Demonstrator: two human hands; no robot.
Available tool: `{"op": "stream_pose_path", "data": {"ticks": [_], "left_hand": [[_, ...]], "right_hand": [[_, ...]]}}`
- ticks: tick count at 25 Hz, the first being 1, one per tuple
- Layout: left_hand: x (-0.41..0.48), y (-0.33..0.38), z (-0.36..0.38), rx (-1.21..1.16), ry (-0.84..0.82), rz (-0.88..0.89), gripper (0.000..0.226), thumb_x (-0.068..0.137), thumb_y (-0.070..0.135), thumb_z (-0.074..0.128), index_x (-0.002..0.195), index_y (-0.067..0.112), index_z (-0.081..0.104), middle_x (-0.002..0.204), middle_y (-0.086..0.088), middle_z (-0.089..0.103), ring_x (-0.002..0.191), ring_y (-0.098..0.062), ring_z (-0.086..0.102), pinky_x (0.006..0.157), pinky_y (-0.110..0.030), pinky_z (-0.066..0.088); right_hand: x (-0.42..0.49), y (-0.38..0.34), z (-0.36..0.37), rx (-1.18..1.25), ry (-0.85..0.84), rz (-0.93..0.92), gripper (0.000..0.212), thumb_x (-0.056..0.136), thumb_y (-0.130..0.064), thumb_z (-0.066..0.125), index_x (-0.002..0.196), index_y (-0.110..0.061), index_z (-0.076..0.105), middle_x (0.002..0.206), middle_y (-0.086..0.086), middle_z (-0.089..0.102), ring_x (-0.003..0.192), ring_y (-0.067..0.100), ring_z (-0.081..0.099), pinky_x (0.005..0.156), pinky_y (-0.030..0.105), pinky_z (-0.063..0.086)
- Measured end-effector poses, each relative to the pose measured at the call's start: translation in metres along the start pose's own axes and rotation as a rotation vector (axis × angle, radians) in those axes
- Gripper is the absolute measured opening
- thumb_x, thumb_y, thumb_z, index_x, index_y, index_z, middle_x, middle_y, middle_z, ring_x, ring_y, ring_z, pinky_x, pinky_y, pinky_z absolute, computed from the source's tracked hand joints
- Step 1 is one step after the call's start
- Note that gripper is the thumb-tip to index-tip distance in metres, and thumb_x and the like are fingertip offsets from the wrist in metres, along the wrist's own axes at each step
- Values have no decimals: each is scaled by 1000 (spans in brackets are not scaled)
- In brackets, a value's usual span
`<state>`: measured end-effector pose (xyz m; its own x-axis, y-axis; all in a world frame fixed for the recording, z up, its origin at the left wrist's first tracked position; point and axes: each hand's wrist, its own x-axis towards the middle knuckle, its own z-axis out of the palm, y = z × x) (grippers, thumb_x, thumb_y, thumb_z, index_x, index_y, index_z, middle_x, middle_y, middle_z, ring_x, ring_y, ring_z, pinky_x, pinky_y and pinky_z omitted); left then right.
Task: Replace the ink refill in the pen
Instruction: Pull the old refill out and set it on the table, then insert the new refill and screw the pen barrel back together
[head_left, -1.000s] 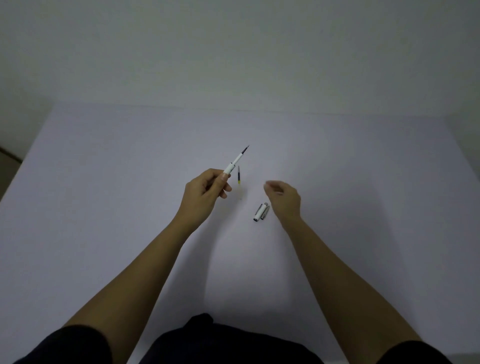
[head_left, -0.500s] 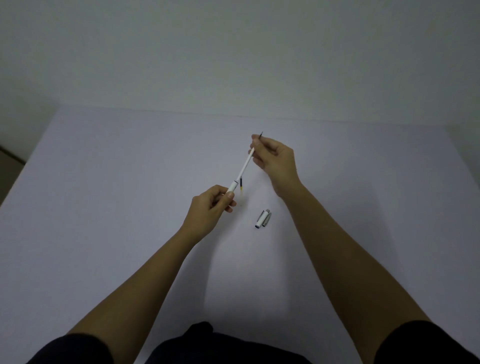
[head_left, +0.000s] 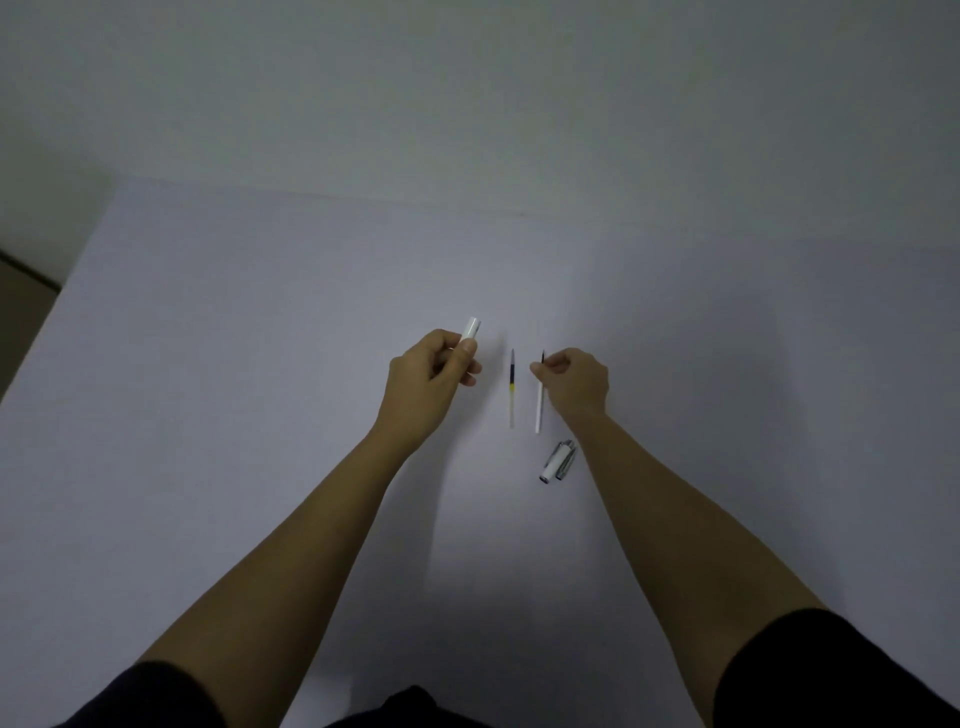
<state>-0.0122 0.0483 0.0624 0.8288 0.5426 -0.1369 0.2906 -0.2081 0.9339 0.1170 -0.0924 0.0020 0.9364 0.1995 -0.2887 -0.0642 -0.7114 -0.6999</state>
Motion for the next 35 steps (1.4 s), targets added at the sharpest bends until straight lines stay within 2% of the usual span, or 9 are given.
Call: {"op": "stream_pose_path", "data": {"ticks": [3, 8, 12, 16, 21, 25, 29, 33, 35], "left_hand": [[6, -7, 3, -6, 1, -22, 18, 95, 32, 49, 93, 19, 61, 81, 8, 71, 68, 0, 67, 73, -21, 55], [8, -11, 6, -2, -5, -39, 19, 95, 32, 49, 95, 17, 61, 81, 8, 71, 69, -2, 67, 77, -25, 56], [8, -9, 5, -23, 5, -42, 20, 95, 31, 50, 97, 15, 62, 81, 7, 71, 70, -3, 68, 77, -26, 57], [6, -10, 3, -21, 14, -40, 19, 95, 31, 50, 96, 16, 61, 80, 9, 70, 69, -2, 68, 77, -25, 57], [3, -14, -6, -10, 37, -48, 18, 95, 32, 50, 96, 18, 61, 80, 10, 70, 69, 0, 68, 75, -21, 56], [0, -18, -16, 27, 45, -66, 19, 94, 33, 50, 95, 18, 61, 79, 11, 70, 69, 1, 67, 74, -21, 55], [-12, -18, -23, 123, -40, -73, 15, 93, 34, 53, 94, 22, 63, 82, 5, 71, 72, -4, 67, 68, -19, 50], [-31, -4, -23, 193, -116, -13, 17, 92, 32, 55, 94, 20, 68, 83, 2, 72, 69, 2, 65, 58, -9, 45], [-40, 7, -20, 217, -139, 37, 18, 92, 31, 55, 94, 19, 69, 77, 6, 69, 62, 9, 60, 53, -2, 40]], "right_hand": [[4, 5, 10, -24, 2, -8, 26, 79, -22, 73, 89, 1, 66, 92, 18, 71, 88, 29, 65, 77, 32, 48], [8, 4, 12, -24, 11, 5, 27, 79, -25, 73, 87, 0, 65, 90, 16, 71, 86, 27, 65, 75, 31, 49], [3, -9, 13, -70, 8, -116, 23, 83, -24, 69, 91, -2, 65, 88, 14, 71, 83, 25, 66, 69, 24, 44], [-3, -22, 27, -292, -76, -227, 21, 84, -17, 67, 96, -1, 61, 93, 16, 69, 85, 30, 65, 70, 30, 50], [-8, -30, 42, -382, -56, -150, 14, 89, -7, 58, 100, 1, 61, 101, 19, 68, 92, 31, 65, 74, 34, 51], [-16, -44, 39, -105, -72, -98, 27, 88, -12, 60, 112, -2, 63, 107, 16, 70, 101, 28, 65, 87, 27, 47], [-31, -58, 3, 267, 22, -123, 19, 83, -17, 65, 100, -9, 70, 95, 9, 74, 86, 18, 68, 70, 4, 45], [-61, -58, -48, 663, 60, -66, 7, 81, -19, 68, 86, -23, 66, 83, 0, 72, 76, 14, 67, 81, 33, 57], [-78, -58, -68, 802, 64, -71, 9, 82, -17, 68, 85, -24, 66, 83, -1, 73, 81, 15, 69, 81, 32, 56]]}}
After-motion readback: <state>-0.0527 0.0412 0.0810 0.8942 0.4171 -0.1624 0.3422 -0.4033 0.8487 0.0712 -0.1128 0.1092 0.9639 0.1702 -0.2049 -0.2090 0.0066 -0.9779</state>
